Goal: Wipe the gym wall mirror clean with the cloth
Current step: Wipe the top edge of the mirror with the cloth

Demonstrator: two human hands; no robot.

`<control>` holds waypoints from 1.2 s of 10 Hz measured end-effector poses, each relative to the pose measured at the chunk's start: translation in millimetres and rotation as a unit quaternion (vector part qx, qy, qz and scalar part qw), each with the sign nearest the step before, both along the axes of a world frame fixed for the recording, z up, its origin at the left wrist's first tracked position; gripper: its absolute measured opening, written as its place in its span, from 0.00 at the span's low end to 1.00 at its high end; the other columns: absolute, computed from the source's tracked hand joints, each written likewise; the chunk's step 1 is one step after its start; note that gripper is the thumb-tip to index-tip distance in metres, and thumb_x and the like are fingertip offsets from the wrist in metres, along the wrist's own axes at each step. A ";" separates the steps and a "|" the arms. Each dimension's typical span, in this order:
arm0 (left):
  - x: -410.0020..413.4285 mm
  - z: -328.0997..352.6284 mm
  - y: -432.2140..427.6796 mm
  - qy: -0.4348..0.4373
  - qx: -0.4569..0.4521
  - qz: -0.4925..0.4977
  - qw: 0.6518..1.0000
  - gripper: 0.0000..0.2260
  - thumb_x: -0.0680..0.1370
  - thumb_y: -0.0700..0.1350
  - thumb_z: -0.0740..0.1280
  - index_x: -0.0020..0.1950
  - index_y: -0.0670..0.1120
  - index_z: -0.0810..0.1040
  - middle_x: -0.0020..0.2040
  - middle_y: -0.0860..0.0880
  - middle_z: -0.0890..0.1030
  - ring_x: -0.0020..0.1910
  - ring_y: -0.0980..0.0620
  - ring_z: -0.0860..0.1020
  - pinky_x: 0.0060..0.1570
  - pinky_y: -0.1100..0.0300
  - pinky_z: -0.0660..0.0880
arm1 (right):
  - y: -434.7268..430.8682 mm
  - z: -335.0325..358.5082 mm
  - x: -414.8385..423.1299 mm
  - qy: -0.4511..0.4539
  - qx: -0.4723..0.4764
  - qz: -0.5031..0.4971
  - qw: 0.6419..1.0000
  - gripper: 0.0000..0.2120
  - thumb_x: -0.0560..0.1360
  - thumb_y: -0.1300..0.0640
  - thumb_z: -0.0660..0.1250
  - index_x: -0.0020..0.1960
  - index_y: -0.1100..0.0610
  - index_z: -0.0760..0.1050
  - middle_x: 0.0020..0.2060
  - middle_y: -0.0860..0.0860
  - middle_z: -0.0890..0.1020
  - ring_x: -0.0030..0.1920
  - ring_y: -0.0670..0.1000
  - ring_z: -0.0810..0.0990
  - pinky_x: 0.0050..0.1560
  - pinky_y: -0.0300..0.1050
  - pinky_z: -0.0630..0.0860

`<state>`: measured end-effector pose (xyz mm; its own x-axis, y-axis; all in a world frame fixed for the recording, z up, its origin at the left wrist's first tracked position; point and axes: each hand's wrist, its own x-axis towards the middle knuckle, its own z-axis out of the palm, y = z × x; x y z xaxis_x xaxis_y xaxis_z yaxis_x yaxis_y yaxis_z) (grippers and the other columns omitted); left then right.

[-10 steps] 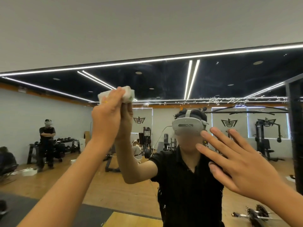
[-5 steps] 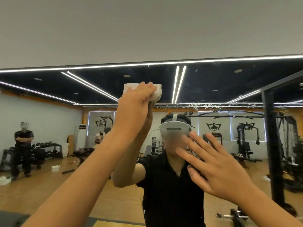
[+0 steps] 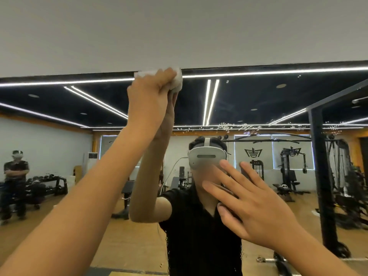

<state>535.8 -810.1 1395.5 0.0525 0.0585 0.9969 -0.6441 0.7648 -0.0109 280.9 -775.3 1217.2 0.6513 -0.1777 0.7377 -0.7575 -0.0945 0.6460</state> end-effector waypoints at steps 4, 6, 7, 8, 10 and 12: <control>4.9 -27.6 -12.8 -0.032 -0.094 0.124 0.987 0.08 0.85 0.54 0.63 0.51 0.67 0.78 0.48 0.62 0.80 0.55 0.69 0.76 0.63 0.76 0.63 | -0.4 -0.1 -0.8 -0.001 0.004 -0.004 1.000 0.27 0.82 0.47 0.61 0.80 0.49 0.66 0.81 0.54 0.61 0.82 0.56 0.56 0.79 0.64 0.57; -6.9 12.3 -9.6 0.025 -0.009 -0.071 0.997 0.14 0.83 0.41 0.63 0.64 0.49 0.84 0.55 0.47 0.86 0.57 0.45 0.82 0.56 0.60 0.75 | -1.2 -0.6 -1.1 -0.002 0.004 0.000 1.000 0.27 0.82 0.47 0.60 0.80 0.49 0.66 0.82 0.54 0.61 0.82 0.56 0.56 0.79 0.64 0.57; 0.1 -5.6 -18.6 0.004 -0.022 -0.038 0.999 0.12 0.84 0.43 0.64 0.63 0.53 0.84 0.52 0.47 0.85 0.53 0.48 0.83 0.54 0.63 0.77 | -1.6 -0.5 -0.9 0.000 0.002 0.002 1.000 0.27 0.82 0.47 0.60 0.80 0.50 0.66 0.81 0.55 0.61 0.82 0.57 0.56 0.79 0.64 0.57; -0.4 -49.4 -23.5 -0.022 -0.039 -0.061 0.997 0.09 0.85 0.43 0.67 0.62 0.53 0.82 0.53 0.46 0.85 0.52 0.49 0.84 0.54 0.55 0.82 | -1.8 -0.6 -1.0 0.004 0.001 0.001 1.000 0.27 0.82 0.47 0.59 0.80 0.50 0.67 0.81 0.55 0.61 0.82 0.57 0.56 0.80 0.64 0.56; 4.5 -126.3 -17.8 -0.076 -0.028 -0.042 0.996 0.14 0.82 0.41 0.67 0.67 0.44 0.80 0.65 0.48 0.81 0.65 0.51 0.80 0.68 0.44 0.76 | -2.3 -0.9 -1.8 0.003 0.005 0.000 1.000 0.27 0.82 0.47 0.60 0.80 0.50 0.66 0.81 0.55 0.61 0.83 0.57 0.56 0.79 0.65 0.57; -1.7 -84.3 -11.9 -0.045 0.015 -0.076 0.996 0.17 0.84 0.39 0.62 0.68 0.57 0.78 0.64 0.68 0.74 0.64 0.78 0.68 0.67 0.76 0.62 | -2.0 -1.5 -2.0 0.002 0.006 0.000 1.000 0.27 0.82 0.46 0.59 0.80 0.50 0.66 0.81 0.55 0.61 0.83 0.56 0.55 0.79 0.64 0.58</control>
<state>534.2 -821.9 1311.2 -0.0305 0.0261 0.9992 -0.5177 0.8547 -0.0381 279.0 -777.3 1215.7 0.6537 -0.1861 0.7335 -0.7553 -0.1016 0.6474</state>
